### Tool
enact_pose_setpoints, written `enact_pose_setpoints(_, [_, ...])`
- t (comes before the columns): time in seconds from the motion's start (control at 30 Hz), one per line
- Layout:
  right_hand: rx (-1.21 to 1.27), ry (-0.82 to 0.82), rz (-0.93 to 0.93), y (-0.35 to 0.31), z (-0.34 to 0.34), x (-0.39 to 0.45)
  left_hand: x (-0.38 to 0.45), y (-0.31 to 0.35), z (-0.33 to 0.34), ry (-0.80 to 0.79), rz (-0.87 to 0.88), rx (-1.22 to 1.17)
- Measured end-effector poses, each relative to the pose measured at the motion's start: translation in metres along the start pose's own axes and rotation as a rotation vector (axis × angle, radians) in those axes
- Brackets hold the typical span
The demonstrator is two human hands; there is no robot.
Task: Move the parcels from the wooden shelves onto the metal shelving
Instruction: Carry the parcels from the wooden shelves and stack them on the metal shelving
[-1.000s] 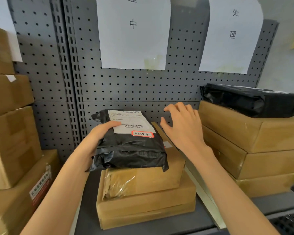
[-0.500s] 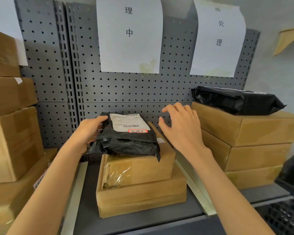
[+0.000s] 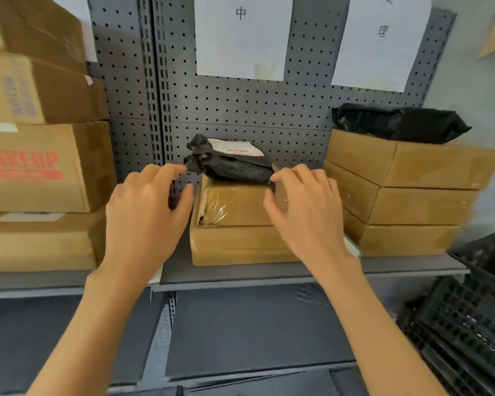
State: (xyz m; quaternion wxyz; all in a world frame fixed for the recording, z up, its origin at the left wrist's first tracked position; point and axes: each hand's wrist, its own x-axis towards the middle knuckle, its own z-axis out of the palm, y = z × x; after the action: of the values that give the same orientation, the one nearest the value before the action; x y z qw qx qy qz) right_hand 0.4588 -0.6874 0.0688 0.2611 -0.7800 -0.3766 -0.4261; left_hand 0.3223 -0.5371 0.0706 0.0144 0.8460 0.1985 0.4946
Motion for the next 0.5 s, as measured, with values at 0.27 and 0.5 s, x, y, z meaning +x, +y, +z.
enact_pose_setpoints(0.27, [0.048, -0.087, -0.04, -0.042, -0.021, -0.068, -0.084, -0.006, -0.056, -0.032, -0.04, 0.168])
enact_pose_setpoints(0.5, [0.135, -0.152, -0.125, -0.112, -0.021, -0.098, -0.13, -0.041, -0.108, -0.105, -0.087, 0.297])
